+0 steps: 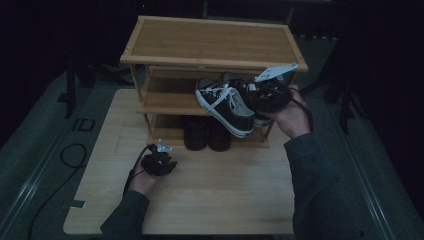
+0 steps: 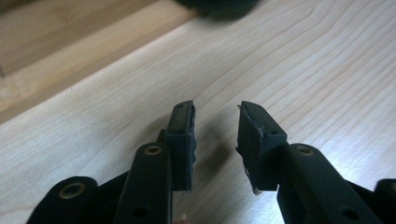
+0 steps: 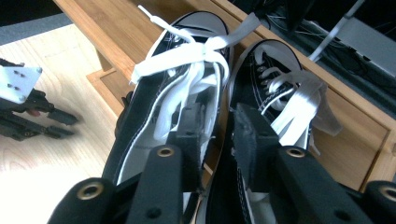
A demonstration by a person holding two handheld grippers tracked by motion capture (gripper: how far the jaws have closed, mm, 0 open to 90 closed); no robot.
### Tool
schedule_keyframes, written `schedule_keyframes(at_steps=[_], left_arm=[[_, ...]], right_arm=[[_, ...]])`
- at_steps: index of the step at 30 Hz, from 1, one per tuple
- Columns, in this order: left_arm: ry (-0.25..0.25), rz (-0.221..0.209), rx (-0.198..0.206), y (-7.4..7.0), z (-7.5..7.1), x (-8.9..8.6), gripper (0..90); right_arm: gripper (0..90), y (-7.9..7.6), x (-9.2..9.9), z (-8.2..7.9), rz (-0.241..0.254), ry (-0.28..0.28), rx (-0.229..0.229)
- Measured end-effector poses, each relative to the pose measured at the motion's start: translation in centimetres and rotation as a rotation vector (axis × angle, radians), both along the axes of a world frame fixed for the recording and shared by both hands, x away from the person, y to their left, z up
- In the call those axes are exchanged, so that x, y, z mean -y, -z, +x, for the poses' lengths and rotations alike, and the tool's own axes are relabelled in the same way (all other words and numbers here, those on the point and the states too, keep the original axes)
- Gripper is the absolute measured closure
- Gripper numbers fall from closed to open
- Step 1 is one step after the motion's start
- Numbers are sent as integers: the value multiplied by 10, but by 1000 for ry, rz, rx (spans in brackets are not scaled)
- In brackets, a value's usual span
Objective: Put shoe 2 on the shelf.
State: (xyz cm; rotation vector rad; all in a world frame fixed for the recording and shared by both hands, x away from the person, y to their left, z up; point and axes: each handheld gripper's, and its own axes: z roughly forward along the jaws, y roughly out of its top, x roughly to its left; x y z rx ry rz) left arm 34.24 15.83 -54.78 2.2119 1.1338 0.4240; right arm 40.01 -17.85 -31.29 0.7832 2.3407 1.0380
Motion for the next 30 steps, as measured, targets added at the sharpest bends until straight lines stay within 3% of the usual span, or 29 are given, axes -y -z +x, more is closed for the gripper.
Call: schedule_keyframes(at_steps=[6, 11, 18, 20, 30], left_arm=[[8, -40, 12, -9, -2, 0, 698], [22, -45, 23, -14, -3, 2, 710], [31, -37, 35, -19, -4, 6, 858], [42, -31, 48, -21, -5, 7, 897], [71, -36, 86, -42, 0, 17, 900]], right_arm=[[831, 5, 7, -2, 4, -24, -11], [889, 6, 13, -5, 2, -34, -5], [896, 6, 20, -11, 12, -41, -5], [897, 7, 24, -12, 38, -60, -12], [893, 12, 34, -21, 42, -73, -5]])
